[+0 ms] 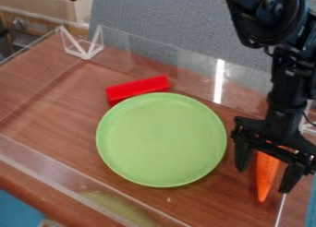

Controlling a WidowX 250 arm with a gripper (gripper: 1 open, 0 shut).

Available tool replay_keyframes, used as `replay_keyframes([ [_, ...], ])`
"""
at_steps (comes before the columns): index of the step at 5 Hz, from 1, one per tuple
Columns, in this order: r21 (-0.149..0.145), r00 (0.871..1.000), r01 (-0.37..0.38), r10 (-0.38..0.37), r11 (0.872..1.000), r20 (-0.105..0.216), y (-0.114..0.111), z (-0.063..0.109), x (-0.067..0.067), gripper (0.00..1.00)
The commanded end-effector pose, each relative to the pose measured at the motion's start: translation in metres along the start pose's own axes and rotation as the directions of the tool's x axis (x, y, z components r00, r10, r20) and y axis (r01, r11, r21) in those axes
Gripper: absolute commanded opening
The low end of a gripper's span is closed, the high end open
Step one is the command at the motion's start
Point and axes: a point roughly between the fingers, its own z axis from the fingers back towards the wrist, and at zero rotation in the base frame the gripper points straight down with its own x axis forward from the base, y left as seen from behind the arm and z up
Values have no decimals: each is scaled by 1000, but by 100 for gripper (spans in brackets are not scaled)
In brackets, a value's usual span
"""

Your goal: Put the carrot on the left side

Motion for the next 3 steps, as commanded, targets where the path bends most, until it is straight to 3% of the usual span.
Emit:
replay_keyframes([
  [1,-20,998,24,-23,1000,56,5,18,17,100],
  [3,-38,998,2,0,999,58,9,5,15,100],
])
